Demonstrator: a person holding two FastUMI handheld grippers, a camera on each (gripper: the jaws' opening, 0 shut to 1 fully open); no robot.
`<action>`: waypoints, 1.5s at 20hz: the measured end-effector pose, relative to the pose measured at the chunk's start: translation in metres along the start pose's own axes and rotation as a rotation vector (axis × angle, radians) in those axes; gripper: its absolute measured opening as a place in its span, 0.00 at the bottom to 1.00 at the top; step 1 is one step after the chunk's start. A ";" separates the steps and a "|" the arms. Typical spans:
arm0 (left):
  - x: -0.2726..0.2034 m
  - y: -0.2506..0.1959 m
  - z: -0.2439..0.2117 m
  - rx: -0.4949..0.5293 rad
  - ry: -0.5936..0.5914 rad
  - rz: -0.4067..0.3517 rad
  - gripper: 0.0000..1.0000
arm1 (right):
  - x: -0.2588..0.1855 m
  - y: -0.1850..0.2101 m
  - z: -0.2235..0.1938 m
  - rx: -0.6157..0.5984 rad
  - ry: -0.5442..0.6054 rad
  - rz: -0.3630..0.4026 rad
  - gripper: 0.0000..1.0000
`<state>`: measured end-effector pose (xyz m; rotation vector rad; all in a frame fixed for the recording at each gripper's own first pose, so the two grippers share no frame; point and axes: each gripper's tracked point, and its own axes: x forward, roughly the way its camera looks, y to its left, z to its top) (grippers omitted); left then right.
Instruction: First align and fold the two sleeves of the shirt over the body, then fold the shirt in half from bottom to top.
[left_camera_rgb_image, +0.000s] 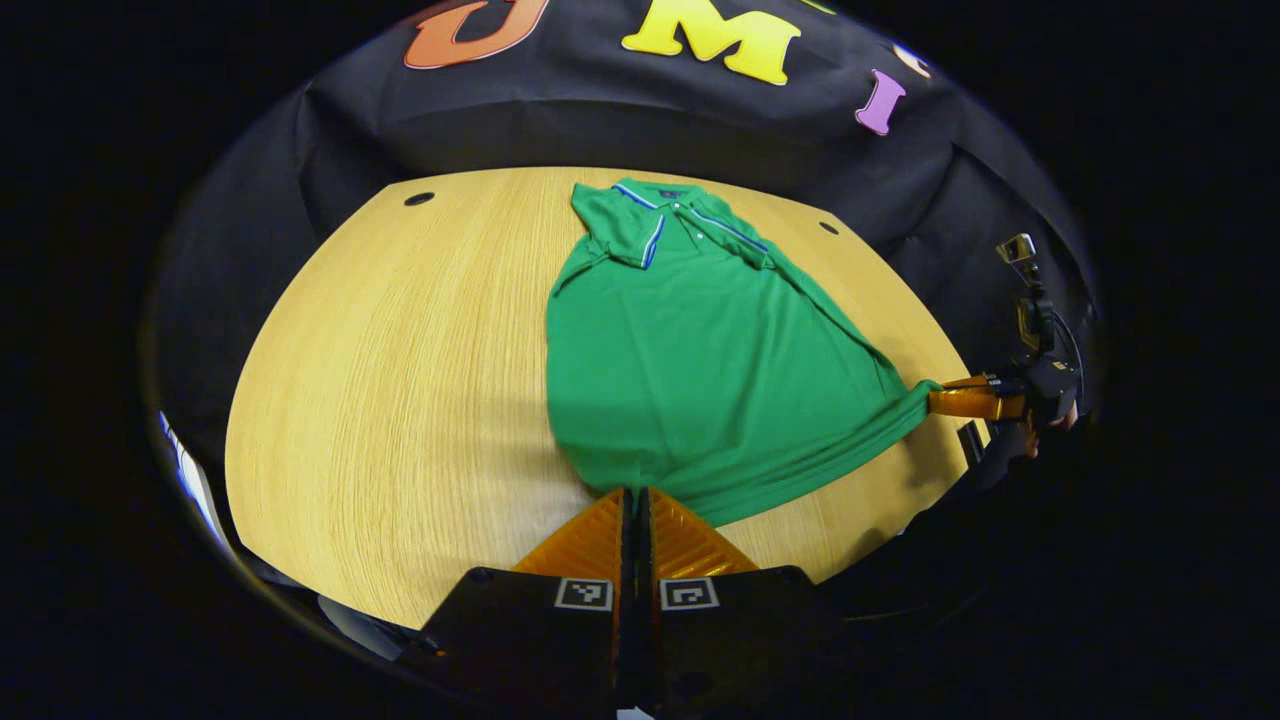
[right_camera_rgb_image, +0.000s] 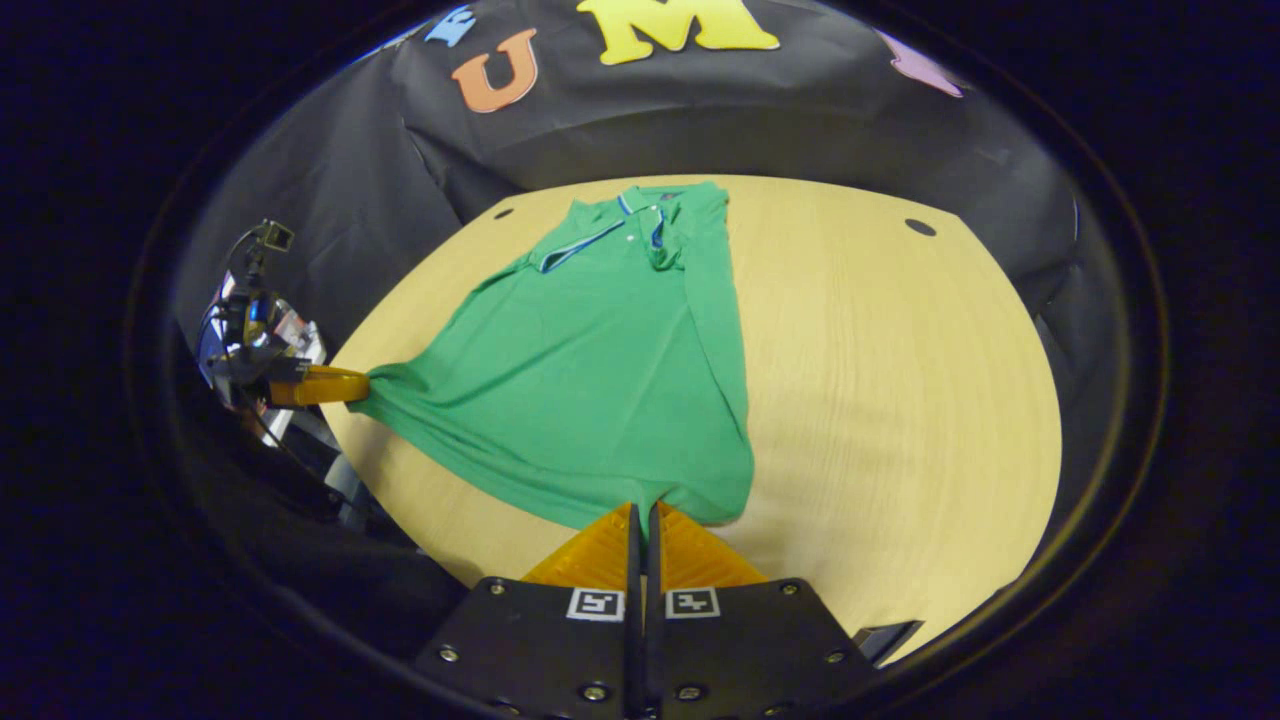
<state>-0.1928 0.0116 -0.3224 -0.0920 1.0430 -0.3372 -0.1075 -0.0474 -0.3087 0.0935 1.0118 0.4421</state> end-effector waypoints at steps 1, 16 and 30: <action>-0.001 0.000 0.007 0.007 -0.017 0.000 0.03 | -0.004 -0.001 0.007 0.006 -0.015 -0.003 0.01; -0.011 0.008 0.129 0.039 -0.188 0.015 0.03 | -0.023 -0.019 0.108 0.090 -0.193 -0.037 0.01; 0.034 0.036 0.253 0.011 -0.267 0.037 0.03 | -0.002 -0.033 0.235 0.047 -0.302 -0.086 0.01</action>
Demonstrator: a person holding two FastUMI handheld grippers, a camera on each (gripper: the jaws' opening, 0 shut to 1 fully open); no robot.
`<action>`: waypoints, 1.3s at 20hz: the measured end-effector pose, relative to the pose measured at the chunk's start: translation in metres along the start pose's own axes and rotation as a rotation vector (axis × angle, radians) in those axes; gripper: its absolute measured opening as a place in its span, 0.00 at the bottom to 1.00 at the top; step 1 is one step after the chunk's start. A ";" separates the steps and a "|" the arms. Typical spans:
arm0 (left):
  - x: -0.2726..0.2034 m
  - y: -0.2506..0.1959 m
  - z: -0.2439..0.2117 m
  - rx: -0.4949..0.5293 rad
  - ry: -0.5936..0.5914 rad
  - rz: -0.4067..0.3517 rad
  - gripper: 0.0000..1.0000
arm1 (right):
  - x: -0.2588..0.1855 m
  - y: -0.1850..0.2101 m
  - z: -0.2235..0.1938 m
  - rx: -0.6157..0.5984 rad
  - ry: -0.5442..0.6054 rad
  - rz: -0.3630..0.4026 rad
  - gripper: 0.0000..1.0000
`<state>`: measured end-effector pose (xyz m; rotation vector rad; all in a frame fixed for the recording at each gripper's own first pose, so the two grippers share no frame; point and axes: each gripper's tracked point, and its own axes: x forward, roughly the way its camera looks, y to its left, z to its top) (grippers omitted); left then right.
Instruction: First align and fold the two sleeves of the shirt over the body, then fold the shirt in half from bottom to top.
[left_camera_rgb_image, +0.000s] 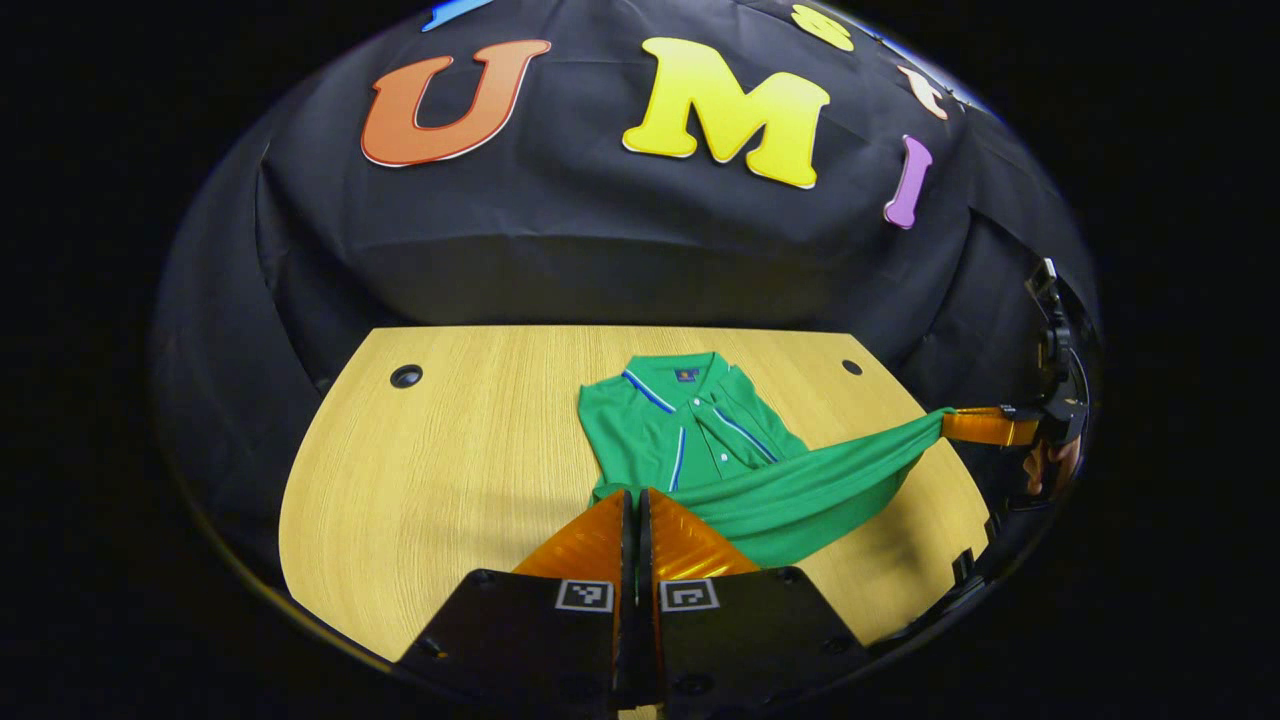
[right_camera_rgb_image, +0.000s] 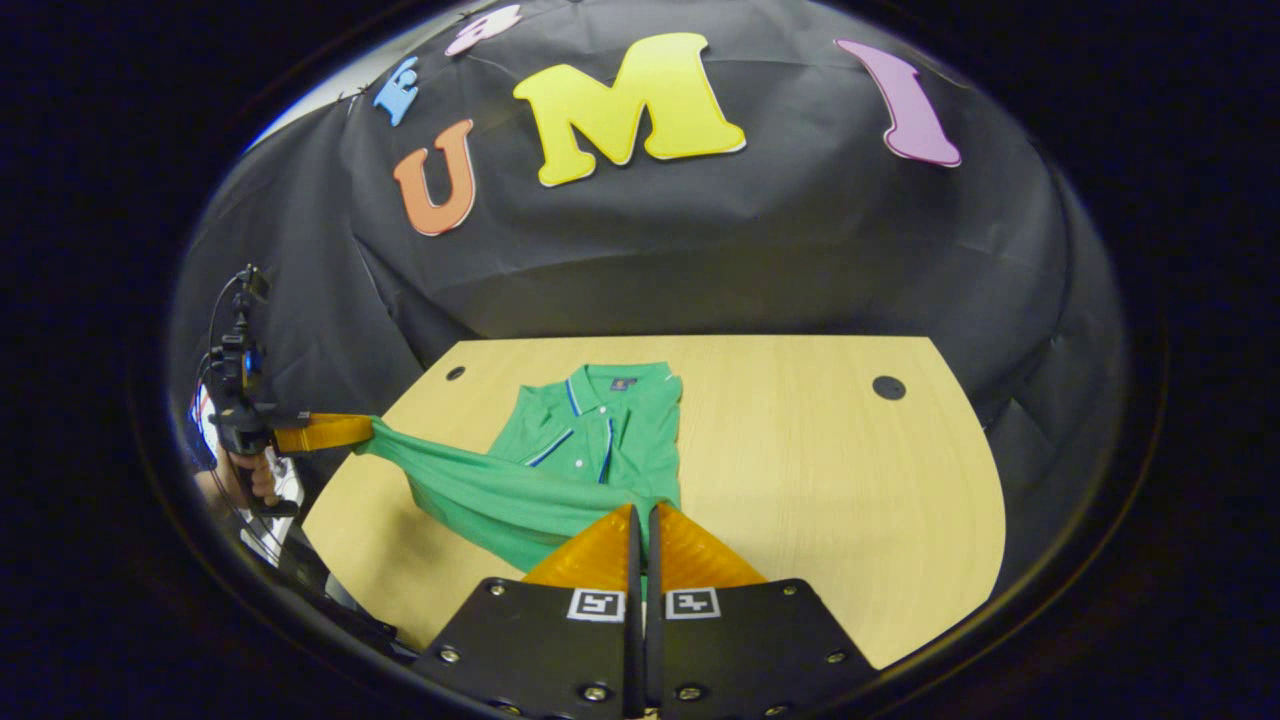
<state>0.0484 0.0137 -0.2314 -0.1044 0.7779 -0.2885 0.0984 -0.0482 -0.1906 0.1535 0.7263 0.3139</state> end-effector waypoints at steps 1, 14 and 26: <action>0.008 0.002 0.012 -0.012 -0.011 -0.001 0.03 | 0.007 -0.002 0.009 -0.009 -0.004 -0.004 0.01; 0.116 0.034 0.086 0.051 -0.094 0.040 0.03 | 0.122 -0.042 0.101 -0.031 -0.114 -0.091 0.00; 0.212 0.060 0.078 0.031 -0.156 0.165 0.03 | 0.226 -0.053 0.095 -0.090 -0.117 -0.183 0.01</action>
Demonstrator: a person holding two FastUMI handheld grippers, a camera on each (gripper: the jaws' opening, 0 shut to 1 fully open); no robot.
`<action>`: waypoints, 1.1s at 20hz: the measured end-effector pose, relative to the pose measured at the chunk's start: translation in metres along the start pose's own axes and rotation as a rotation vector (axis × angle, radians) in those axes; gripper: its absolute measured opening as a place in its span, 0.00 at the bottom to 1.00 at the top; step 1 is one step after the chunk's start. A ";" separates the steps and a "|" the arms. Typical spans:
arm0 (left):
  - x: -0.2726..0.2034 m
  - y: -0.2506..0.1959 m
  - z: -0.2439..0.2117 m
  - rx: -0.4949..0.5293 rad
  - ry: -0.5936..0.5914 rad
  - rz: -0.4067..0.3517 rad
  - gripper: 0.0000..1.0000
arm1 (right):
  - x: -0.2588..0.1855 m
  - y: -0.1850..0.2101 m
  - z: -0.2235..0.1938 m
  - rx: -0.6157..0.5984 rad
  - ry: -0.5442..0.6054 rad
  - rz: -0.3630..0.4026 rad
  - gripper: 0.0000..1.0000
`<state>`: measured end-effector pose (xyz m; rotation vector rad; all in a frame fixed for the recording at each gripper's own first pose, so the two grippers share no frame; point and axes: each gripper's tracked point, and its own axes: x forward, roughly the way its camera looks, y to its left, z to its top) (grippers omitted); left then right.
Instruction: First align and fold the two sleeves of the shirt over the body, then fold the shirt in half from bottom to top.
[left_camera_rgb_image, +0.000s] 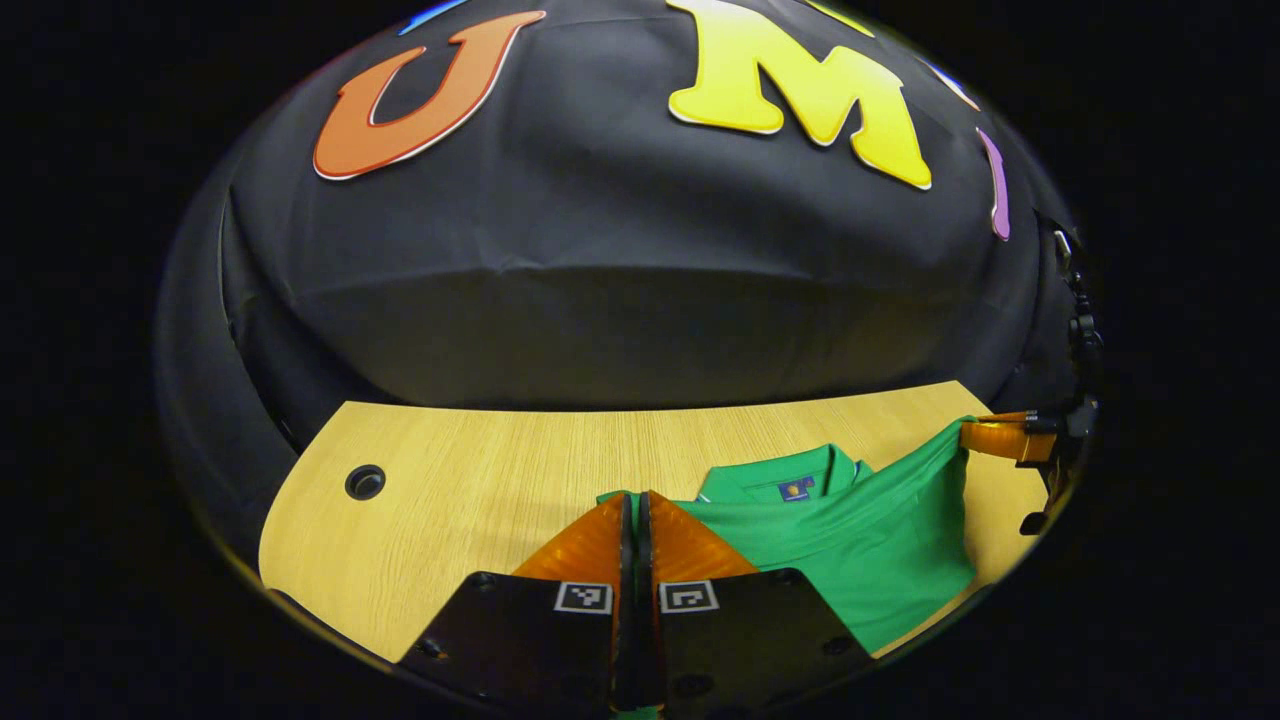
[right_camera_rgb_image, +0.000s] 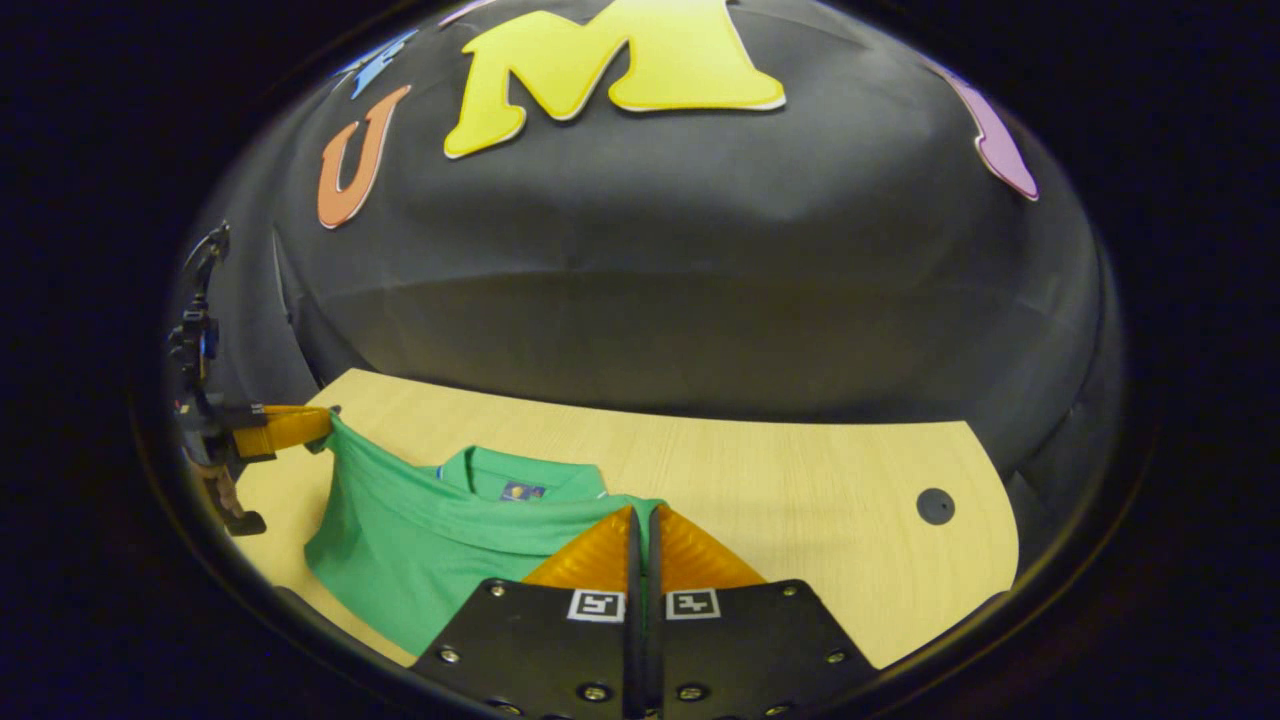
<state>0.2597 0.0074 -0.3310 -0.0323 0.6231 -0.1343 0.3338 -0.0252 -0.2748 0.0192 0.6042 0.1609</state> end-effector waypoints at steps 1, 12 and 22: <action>0.003 0.002 -0.001 -0.008 -0.006 0.017 0.04 | 0.005 -0.005 0.001 -0.012 -0.006 -0.029 0.01; -0.062 0.000 0.057 -0.032 -0.130 0.074 0.99 | -0.050 -0.014 0.049 0.028 -0.123 -0.156 0.98; -0.255 -0.011 0.151 -0.025 -0.431 0.141 0.98 | -0.249 0.054 0.118 -0.051 -0.413 -0.107 0.98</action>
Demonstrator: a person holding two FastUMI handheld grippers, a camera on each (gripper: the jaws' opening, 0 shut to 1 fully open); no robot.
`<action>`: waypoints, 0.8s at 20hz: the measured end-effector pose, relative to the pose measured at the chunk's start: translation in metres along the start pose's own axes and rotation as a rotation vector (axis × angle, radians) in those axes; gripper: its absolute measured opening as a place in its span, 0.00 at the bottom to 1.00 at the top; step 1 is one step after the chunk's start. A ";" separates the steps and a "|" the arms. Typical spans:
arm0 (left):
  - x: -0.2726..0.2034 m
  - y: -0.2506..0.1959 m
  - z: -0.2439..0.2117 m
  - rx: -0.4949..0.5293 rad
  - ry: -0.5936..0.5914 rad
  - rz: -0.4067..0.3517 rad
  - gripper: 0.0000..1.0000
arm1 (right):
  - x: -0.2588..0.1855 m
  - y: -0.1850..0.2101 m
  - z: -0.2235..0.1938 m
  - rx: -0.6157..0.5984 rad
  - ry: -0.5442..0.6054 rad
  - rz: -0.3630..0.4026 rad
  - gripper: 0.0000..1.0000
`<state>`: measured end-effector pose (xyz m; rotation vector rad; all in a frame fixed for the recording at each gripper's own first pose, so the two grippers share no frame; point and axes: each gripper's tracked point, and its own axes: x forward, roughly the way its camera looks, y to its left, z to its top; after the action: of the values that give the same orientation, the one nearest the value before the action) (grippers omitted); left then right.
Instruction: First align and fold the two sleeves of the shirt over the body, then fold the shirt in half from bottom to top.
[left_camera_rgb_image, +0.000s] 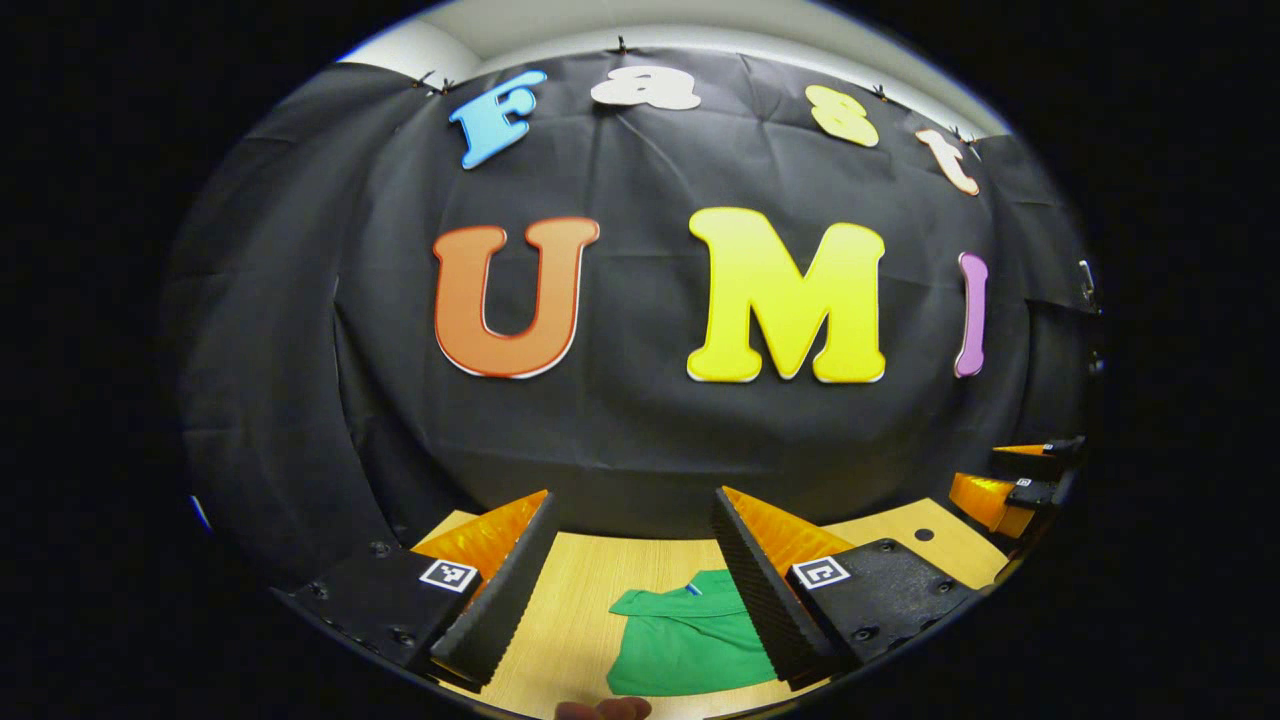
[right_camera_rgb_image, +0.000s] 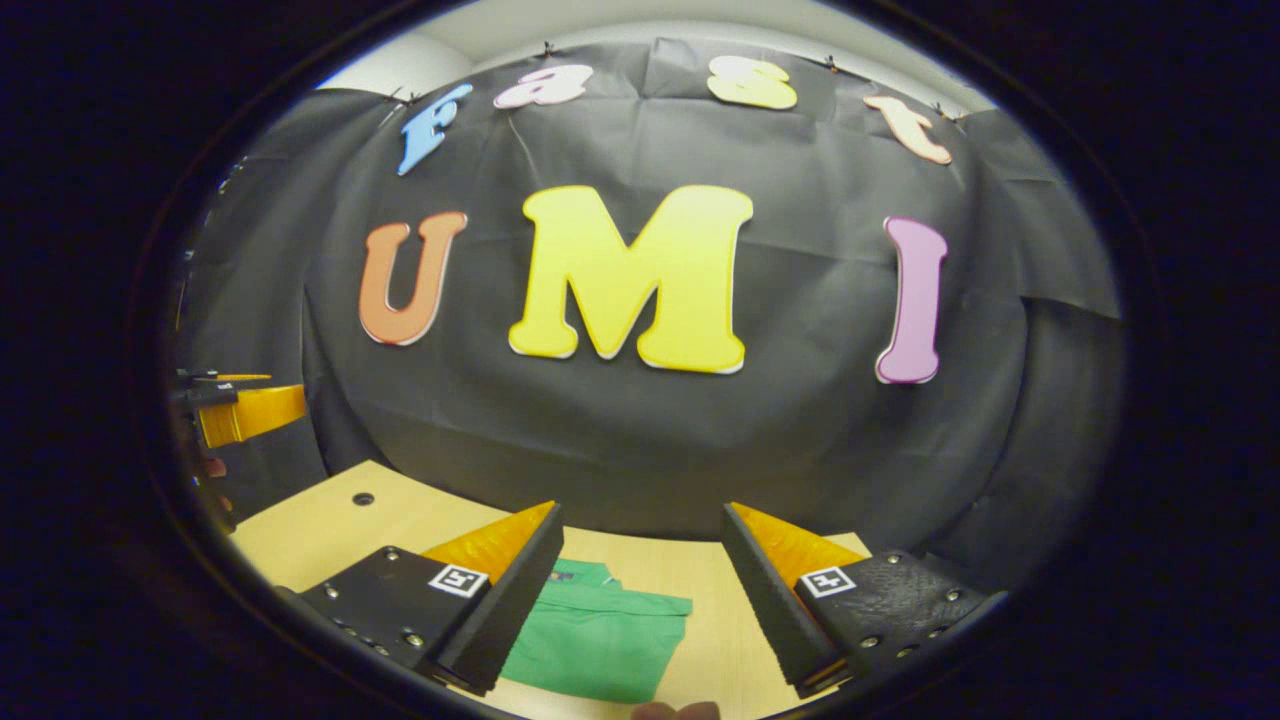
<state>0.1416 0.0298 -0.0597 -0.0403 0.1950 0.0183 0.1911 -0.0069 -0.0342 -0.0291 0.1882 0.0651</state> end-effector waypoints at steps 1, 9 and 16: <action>-0.014 -0.001 0.009 -0.011 -0.025 0.015 0.98 | -0.016 0.002 0.005 0.002 -0.015 0.000 0.98; -0.104 -0.026 0.030 -0.024 -0.079 -0.002 0.98 | -0.110 0.010 0.031 -0.003 -0.107 -0.027 0.97; -0.129 -0.042 0.029 -0.006 -0.101 -0.033 0.94 | -0.137 0.019 0.033 -0.019 -0.157 -0.050 0.97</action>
<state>0.0216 -0.0130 -0.0046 -0.0482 0.0936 -0.0117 0.0620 0.0049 0.0234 -0.0472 0.0298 0.0195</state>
